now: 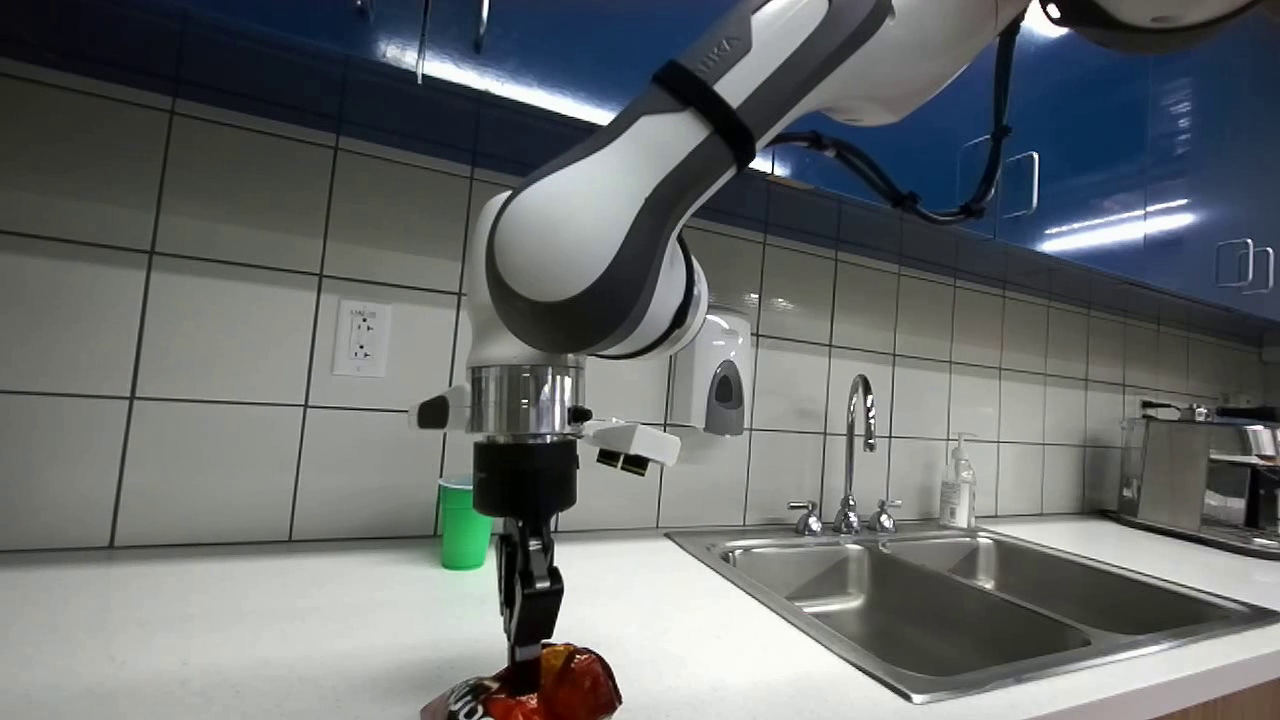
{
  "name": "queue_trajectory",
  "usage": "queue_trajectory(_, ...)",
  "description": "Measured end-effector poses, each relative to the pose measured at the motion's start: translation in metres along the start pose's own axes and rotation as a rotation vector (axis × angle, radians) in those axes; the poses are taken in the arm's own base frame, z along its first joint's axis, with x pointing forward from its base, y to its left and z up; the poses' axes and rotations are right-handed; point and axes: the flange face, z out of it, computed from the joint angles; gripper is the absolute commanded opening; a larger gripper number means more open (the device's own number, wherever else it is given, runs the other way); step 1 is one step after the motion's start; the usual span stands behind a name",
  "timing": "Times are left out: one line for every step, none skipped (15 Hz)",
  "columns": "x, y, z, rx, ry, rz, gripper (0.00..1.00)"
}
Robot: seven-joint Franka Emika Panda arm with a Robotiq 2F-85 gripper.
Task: Pick up the red packet of doritos and put it in the sink
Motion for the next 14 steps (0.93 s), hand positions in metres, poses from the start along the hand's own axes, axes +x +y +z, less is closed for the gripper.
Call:
queue_trajectory(0.000,0.000,0.000,0.000,0.000,0.000,0.00)
queue_trajectory(0.000,0.000,0.000,0.000,0.000,0.001,0.00)
queue_trajectory(0.000,0.000,0.000,0.000,0.000,0.001,0.00)
queue_trajectory(0.000,0.000,0.000,0.000,0.000,0.001,0.00)
queue_trajectory(0.000,0.000,-0.001,-0.001,0.000,0.002,0.00)
queue_trajectory(0.000,0.000,-0.002,-0.003,0.001,0.002,0.00)
queue_trajectory(0.000,0.001,-0.005,-0.008,0.003,0.003,0.00)
queue_trajectory(-0.001,0.001,-0.010,-0.016,0.006,0.005,0.00)
queue_trajectory(-0.002,0.002,-0.017,-0.028,0.011,0.007,0.00)
queue_trajectory(-0.003,0.003,-0.025,-0.042,0.017,0.012,0.00)
queue_trajectory(-0.006,0.004,-0.035,-0.057,0.024,0.017,0.00)
queue_trajectory(-0.009,0.005,-0.044,-0.073,0.030,0.024,0.00)
queue_trajectory(-0.013,0.006,-0.053,-0.088,0.034,0.032,0.00)
queue_trajectory(-0.017,0.008,-0.061,-0.102,0.038,0.041,0.00)
